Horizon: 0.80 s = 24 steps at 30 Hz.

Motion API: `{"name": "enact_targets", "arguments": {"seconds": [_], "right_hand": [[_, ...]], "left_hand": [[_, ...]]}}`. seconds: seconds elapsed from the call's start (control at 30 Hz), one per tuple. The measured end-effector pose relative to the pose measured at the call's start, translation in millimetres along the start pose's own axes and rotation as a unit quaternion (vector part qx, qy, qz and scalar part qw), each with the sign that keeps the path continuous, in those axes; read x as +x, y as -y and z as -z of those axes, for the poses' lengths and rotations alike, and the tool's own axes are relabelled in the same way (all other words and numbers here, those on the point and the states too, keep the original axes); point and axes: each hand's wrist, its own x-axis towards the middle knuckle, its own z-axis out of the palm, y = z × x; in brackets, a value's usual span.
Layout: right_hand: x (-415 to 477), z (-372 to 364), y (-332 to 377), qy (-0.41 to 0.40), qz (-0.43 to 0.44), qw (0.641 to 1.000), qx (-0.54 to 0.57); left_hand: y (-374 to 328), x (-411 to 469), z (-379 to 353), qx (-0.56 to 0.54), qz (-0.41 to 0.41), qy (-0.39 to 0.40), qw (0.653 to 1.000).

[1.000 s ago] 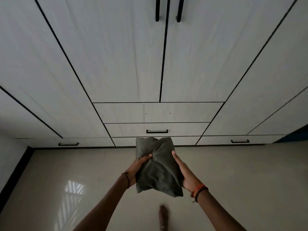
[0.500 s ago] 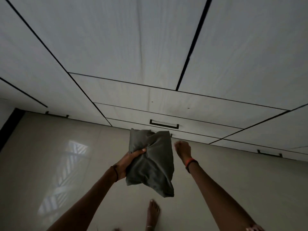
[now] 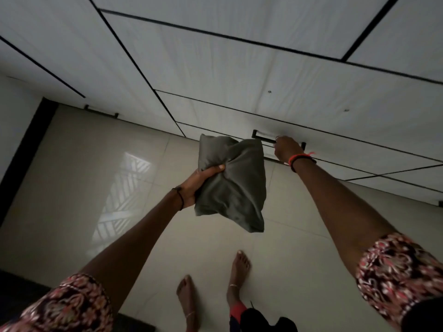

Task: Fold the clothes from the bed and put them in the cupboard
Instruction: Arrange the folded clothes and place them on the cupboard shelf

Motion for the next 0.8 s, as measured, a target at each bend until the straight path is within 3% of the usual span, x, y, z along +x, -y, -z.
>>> {"name": "enact_targets", "arguments": {"seconds": [0.3, 0.8], "right_hand": [[-23.5, -16.8, 3.8, 0.01, 0.011, 0.999, -0.042], [-147.4, -99.3, 17.3, 0.04, 0.017, 0.997, -0.07]], "left_hand": [[-6.9, -11.4, 20.1, -0.019, -0.003, -0.024, 1.0], [-6.5, -63.3, 37.7, -0.028, -0.041, -0.003, 0.999]]}}
